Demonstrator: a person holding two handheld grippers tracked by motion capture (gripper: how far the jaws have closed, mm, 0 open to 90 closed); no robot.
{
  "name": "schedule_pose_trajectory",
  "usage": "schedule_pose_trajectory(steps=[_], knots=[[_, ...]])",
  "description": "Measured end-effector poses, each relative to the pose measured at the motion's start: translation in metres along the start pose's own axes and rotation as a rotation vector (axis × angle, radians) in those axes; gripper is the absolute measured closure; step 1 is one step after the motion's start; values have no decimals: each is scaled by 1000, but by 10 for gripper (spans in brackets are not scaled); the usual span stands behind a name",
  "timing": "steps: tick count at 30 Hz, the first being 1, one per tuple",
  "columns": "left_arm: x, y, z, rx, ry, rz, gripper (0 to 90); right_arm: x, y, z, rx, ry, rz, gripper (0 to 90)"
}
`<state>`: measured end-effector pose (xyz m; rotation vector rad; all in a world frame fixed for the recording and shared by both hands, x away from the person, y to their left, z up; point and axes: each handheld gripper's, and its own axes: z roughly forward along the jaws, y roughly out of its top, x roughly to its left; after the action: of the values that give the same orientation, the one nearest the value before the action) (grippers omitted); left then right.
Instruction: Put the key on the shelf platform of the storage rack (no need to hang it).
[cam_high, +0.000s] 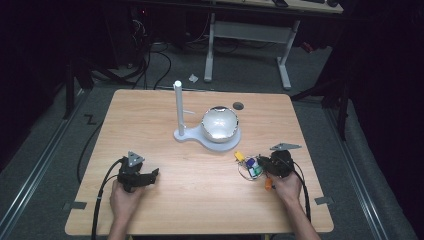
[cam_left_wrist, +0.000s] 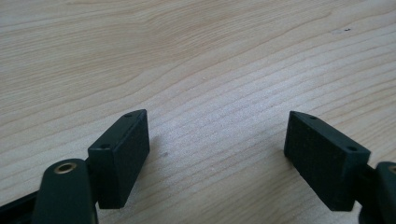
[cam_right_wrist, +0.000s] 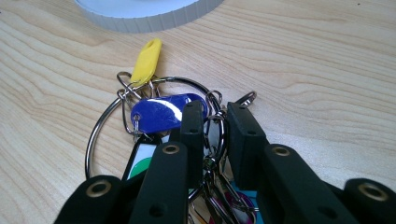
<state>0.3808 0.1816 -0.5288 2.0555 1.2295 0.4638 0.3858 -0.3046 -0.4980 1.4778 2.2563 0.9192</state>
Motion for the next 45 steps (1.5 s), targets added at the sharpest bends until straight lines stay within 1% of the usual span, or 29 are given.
schedule_pose_trajectory(steps=[4,8,12,16,23,29,31,35,40,45], knots=[[0,0,0,1,0,0,228,0,1,-4,-16,1,-14,786],[0,0,0,0,0,0,227,0,1,-6,-20,10,-7,787],[0,0,0,0,0,0,227,0,2,-11,-42,18,-12,788],[0,0,0,0,0,0,227,-1,3,-15,-43,17,-12,788],[0,0,0,0,0,0,228,0,13,-25,-71,25,-40,788],[0,0,0,0,0,0,228,0,18,-30,-76,31,-34,788],[0,0,0,0,0,0,227,1,21,-34,-90,33,-46,789],[0,0,0,0,0,0,228,1,24,-37,-93,37,-49,788],[0,0,0,0,0,0,228,4,30,-43,-106,37,-72,789],[0,0,0,0,0,0,228,5,33,-47,-113,35,-80,789]])
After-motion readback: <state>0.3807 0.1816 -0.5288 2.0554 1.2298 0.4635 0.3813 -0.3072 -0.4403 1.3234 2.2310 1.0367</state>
